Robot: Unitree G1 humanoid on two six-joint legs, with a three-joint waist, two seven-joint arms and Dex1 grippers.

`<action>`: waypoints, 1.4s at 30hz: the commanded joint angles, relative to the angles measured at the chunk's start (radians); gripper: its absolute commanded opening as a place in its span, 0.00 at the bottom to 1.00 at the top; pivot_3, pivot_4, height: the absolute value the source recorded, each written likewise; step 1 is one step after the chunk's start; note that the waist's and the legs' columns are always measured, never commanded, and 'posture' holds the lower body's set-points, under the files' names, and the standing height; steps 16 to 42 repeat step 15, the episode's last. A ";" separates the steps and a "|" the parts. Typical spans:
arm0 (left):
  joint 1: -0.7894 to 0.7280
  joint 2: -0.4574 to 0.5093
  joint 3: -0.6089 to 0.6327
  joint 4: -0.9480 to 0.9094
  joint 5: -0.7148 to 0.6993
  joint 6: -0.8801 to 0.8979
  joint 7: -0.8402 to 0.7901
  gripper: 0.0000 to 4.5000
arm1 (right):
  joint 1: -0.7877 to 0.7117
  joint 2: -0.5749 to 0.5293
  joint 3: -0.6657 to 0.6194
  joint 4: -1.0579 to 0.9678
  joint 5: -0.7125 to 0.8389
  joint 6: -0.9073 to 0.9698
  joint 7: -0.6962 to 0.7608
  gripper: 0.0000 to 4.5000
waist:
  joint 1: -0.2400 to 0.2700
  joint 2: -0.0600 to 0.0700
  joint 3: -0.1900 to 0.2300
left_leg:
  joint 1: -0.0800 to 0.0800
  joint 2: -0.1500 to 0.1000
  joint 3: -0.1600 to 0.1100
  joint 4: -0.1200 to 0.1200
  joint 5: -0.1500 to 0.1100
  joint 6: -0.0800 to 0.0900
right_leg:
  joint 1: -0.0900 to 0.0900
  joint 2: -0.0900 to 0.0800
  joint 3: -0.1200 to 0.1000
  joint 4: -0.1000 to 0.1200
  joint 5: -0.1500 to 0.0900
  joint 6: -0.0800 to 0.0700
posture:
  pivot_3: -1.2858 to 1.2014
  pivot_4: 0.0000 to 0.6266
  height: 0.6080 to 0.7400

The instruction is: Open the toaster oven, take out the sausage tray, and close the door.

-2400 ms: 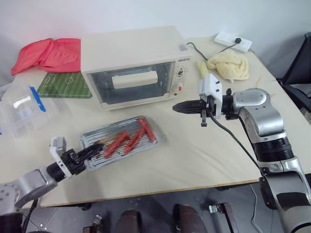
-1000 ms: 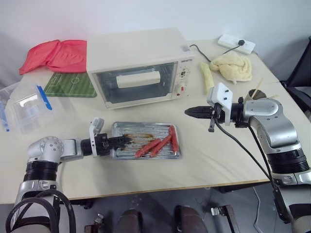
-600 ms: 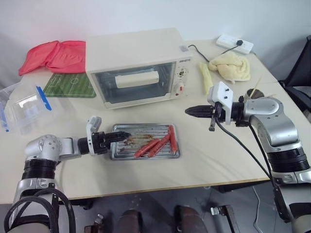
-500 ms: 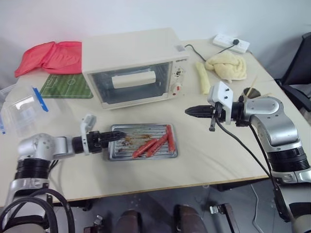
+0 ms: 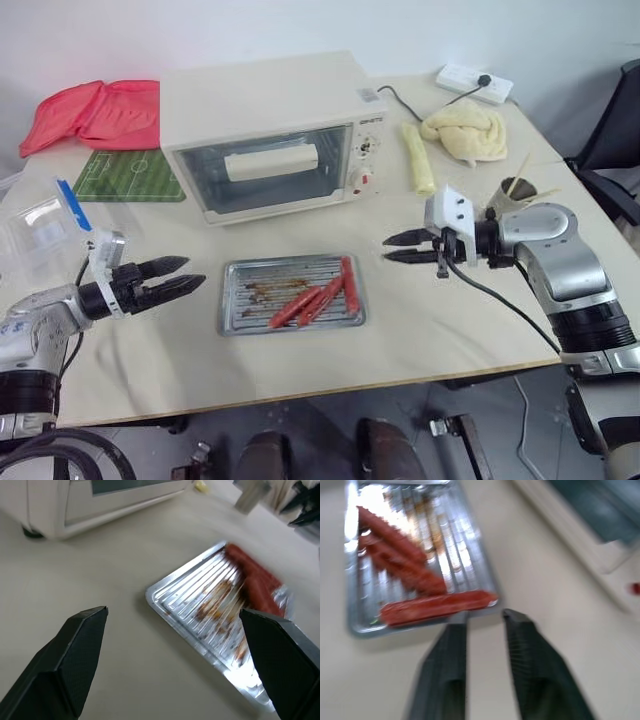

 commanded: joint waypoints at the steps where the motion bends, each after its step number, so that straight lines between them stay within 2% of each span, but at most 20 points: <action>1: 0.026 0.002 -0.001 0.011 0.104 -0.200 -0.015 1.00 | 0.024 -0.035 -0.034 0.006 0.022 -0.023 0.038 0.59 | 0.003 0.000 0.000 | 0.000 0.000 0.001 0.000 0.000 0.001 | 0.000 -0.001 -0.001 -0.001 0.000 0.000 | 0.52 0.24 1.00; 4: 0.004 -0.021 0.025 0.120 0.109 -0.356 -0.083 1.00 | 0.074 -0.057 -0.085 0.008 0.058 -0.017 0.046 0.77 | 0.004 0.000 0.000 | 0.000 0.000 0.004 0.001 -0.001 0.001 | 0.000 -0.001 -0.002 -0.002 0.000 0.000 | 0.52 0.24 1.00; 7: -0.014 -0.018 0.032 0.184 0.095 -0.381 -0.143 1.00 | 0.125 -0.076 -0.115 0.007 0.057 -0.051 0.038 0.98 | 0.009 0.000 0.000 | 0.000 0.000 0.005 0.001 -0.001 0.001 | 0.000 -0.001 -0.003 -0.002 0.000 0.000 | 0.52 0.24 1.00; 8: -0.015 -0.016 0.036 0.198 0.100 -0.391 -0.139 1.00 | 0.158 -0.086 -0.133 0.004 0.064 -0.059 0.039 0.99 | 0.012 0.000 0.000 | 0.000 0.000 0.005 0.001 -0.001 0.002 | 0.000 -0.001 -0.003 -0.002 0.000 0.000 | 0.52 0.24 1.00; 15: -0.078 -0.007 0.035 0.276 0.097 -0.367 -0.172 1.00 | 0.266 -0.097 -0.216 -0.036 0.112 -0.002 -0.003 0.99 | 0.017 -0.001 0.000 | 0.000 0.000 0.006 0.002 -0.001 0.002 | 0.000 -0.002 -0.004 -0.001 0.000 0.000 | 0.52 0.24 1.00; 42: -0.078 -0.007 0.035 0.276 0.097 -0.367 -0.172 1.00 | 0.266 -0.097 -0.216 -0.036 0.112 -0.002 -0.003 0.99 | 0.017 -0.001 0.000 | 0.000 0.000 0.006 0.002 -0.001 0.002 | 0.000 -0.002 -0.004 -0.001 0.000 0.000 | 0.52 0.24 1.00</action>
